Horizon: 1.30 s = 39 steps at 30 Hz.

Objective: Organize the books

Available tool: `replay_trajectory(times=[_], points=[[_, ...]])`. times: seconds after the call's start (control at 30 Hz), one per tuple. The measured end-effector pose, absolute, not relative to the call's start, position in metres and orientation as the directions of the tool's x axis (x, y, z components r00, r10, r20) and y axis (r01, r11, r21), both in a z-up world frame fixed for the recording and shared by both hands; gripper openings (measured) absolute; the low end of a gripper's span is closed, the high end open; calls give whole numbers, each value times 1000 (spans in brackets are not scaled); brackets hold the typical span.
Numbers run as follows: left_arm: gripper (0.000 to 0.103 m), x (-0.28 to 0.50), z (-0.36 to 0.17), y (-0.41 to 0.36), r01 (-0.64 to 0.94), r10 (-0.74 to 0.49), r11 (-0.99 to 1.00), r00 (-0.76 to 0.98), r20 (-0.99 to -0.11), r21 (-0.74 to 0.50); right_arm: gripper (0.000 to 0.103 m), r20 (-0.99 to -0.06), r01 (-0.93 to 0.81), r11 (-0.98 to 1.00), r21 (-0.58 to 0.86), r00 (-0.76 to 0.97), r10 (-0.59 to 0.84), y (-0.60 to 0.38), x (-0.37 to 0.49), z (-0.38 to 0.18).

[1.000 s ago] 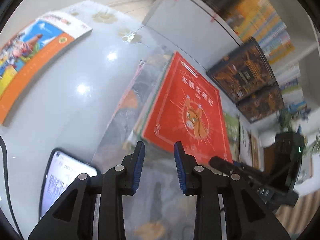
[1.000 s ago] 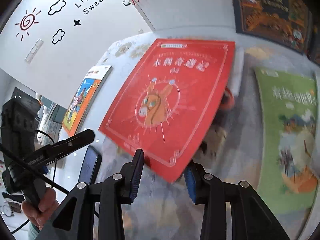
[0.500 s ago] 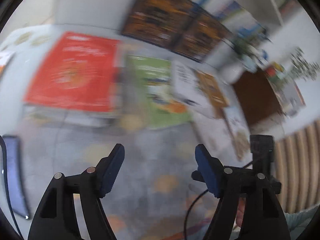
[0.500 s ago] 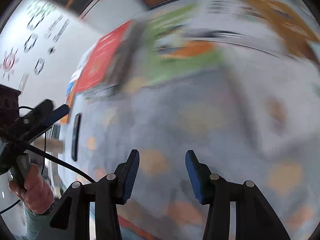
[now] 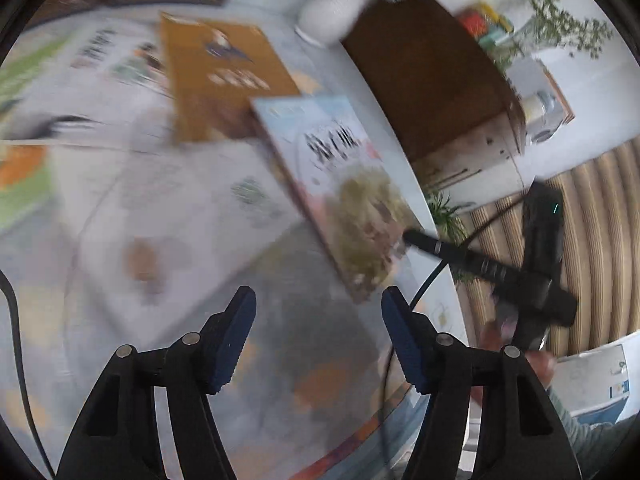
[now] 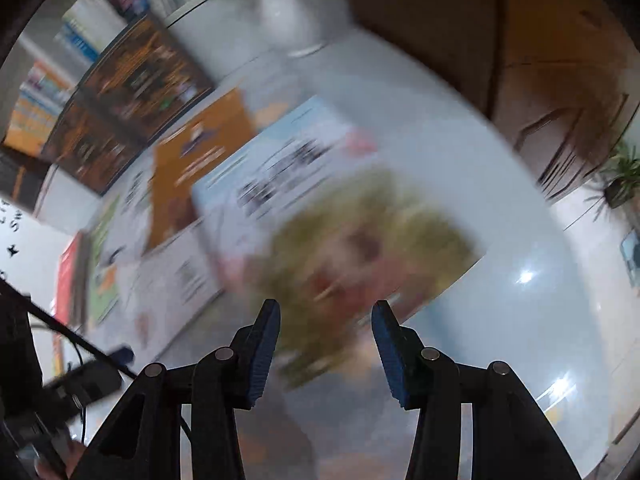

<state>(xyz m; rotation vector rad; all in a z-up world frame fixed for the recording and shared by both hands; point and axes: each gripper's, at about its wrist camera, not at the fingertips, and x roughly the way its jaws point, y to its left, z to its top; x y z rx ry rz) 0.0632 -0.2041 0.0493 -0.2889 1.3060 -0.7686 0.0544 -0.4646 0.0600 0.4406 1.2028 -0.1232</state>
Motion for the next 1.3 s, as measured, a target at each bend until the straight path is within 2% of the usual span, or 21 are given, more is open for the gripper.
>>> replay_trajectory(times=[0.17,0.43,0.8,0.87,0.97,1.03,1.07,1.13,1.23,1.3], points=[[62,61,27,-240,289,-650,735,44,-758,-613,44,-930,277,937,211,352,105,-492,83,51],[58,59,8,-248,175,-661,747,84,-746,-642,37,-947,140,982,126,311,77,-505,114,25],[59,62,5,-265,144,-709,704,99,-698,-695,38,-950,60,982,180,268,158,-505,126,23],[59,61,14,-264,151,-733,680,115,-670,-718,38,-948,52,982,184,274,163,-505,125,26],[59,60,33,-256,173,-802,598,136,-582,-783,38,-937,31,973,227,278,210,-503,120,34],[58,60,43,-255,184,-814,581,151,-561,-793,38,-927,10,967,255,286,241,-498,115,42],[56,61,43,-255,182,-802,596,154,-576,-782,39,-925,6,966,258,290,245,-494,114,44],[34,62,40,-253,171,-767,642,165,-620,-748,39,-923,0,967,256,299,245,-487,111,50],[18,57,36,-238,146,-735,677,181,-654,-721,39,-901,-11,946,324,300,313,-476,105,58],[18,49,39,-221,130,-732,679,194,-653,-722,39,-896,-15,935,354,282,344,-462,102,56]])
